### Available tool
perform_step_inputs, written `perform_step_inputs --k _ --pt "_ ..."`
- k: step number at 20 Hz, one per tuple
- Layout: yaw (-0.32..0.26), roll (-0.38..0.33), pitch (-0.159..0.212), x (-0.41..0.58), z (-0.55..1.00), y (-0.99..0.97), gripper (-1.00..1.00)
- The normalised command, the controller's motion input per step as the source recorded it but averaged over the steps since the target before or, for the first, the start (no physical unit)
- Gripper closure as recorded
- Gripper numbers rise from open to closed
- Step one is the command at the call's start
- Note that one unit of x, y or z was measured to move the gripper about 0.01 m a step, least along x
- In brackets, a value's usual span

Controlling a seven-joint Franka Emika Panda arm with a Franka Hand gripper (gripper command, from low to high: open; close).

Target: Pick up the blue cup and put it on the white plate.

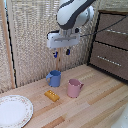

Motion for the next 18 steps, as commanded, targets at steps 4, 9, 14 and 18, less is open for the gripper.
perform_step_inputs --k 4,9,14,18 --pt "0.0 0.061 0.009 0.533 -0.07 -0.39 -1.0" --pt "0.0 0.042 0.038 0.567 -0.02 -0.35 -1.0" --pt "0.0 0.01 0.116 0.355 -0.12 -0.2 -1.0" --pt "0.0 0.0 0.171 0.319 -0.35 -0.02 -1.0"
